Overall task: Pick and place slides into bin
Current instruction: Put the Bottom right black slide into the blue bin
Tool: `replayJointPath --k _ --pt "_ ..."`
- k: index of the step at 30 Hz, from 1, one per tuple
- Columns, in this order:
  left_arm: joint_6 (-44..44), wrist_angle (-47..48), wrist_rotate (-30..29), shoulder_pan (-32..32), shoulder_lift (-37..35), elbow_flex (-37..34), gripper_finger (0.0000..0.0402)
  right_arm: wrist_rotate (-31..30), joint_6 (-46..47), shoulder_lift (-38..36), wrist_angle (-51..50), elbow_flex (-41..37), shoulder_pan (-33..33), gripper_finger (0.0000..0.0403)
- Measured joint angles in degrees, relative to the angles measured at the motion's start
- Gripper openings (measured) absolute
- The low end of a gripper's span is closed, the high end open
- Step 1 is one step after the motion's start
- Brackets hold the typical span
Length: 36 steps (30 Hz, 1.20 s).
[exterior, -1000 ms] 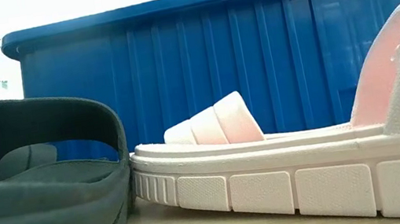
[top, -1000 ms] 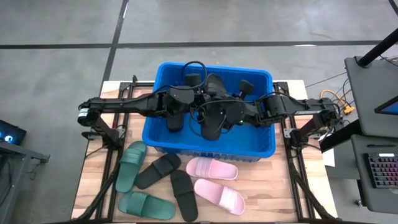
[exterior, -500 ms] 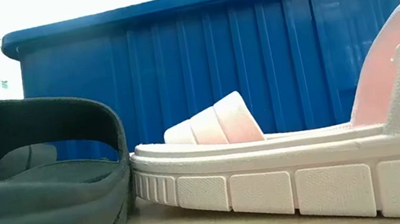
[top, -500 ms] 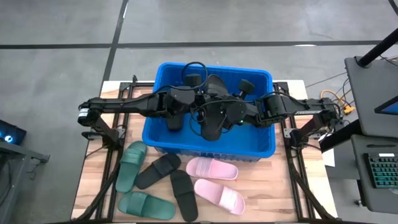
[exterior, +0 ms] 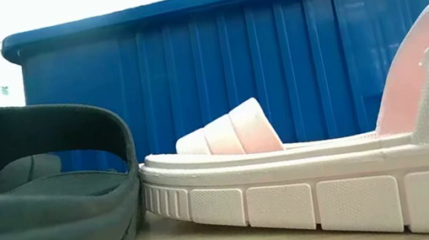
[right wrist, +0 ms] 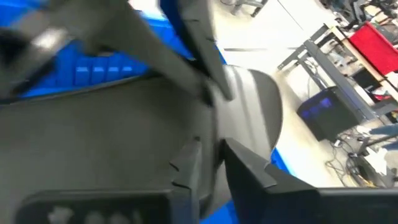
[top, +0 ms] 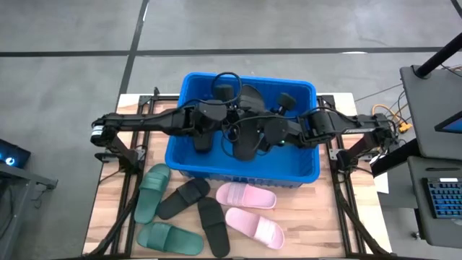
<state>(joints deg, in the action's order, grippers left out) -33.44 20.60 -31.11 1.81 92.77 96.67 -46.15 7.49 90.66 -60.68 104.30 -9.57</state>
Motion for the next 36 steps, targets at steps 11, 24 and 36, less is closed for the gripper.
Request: replayJointPath --k 11,24,36 --pt "-0.1 -0.1 -2.5 0.2 0.0 -0.1 0.0003 0.1 0.0 -0.1 -0.4 0.5 0.0 0.0150" --pt "0.5 5.7 -2.1 1.1 -3.7 -0.5 0.0003 -0.4 10.6 -5.7 -6.7 0.5 0.0 0.0146" --pt "6.0 3.8 11.1 5.6 -8.6 -0.6 0.0002 -0.4 15.5 -11.3 -9.5 0.3 -1.6 0.0143"
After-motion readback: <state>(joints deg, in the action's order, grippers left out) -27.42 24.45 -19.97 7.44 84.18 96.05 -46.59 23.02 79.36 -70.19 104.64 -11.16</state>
